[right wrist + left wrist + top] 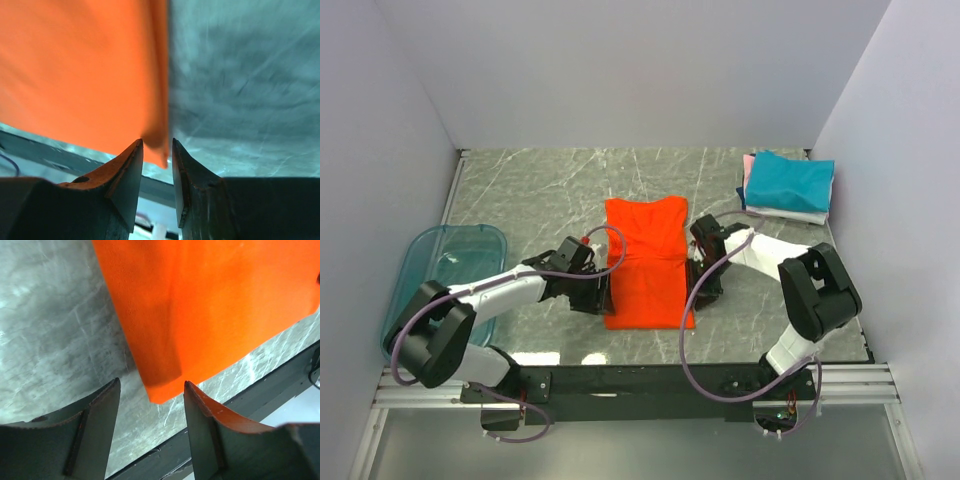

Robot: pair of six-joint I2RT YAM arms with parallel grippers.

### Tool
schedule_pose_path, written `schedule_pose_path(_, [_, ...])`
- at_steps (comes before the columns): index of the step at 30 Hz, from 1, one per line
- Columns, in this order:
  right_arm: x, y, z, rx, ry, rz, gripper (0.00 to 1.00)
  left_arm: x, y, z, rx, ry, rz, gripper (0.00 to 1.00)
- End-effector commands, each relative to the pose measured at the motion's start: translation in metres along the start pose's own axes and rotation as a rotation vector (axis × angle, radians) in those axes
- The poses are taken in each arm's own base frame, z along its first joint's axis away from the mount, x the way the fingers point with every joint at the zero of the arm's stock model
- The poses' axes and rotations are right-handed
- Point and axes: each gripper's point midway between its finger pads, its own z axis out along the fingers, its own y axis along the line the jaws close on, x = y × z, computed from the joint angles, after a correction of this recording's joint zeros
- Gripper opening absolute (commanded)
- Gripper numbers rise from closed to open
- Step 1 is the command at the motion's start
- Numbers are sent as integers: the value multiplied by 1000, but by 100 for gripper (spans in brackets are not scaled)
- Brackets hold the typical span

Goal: Fold and stack the t-shirts
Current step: Fold the tshirt

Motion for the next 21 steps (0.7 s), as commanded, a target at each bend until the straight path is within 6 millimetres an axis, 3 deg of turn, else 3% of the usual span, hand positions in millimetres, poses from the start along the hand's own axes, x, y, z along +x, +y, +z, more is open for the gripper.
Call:
schedule_pose_path(1, [9,13,-5,-78,-25,-59,37,-11,-15,-1,65,-4,51,59])
schedule_pose_path(13, [46,-2,15,-45,66,-61,36,16,-4,1,59,63,7,58])
schedule_pose_path(21, [52,-1,18,-34,87,-69,31,18,-5,2,63,73,-6,56])
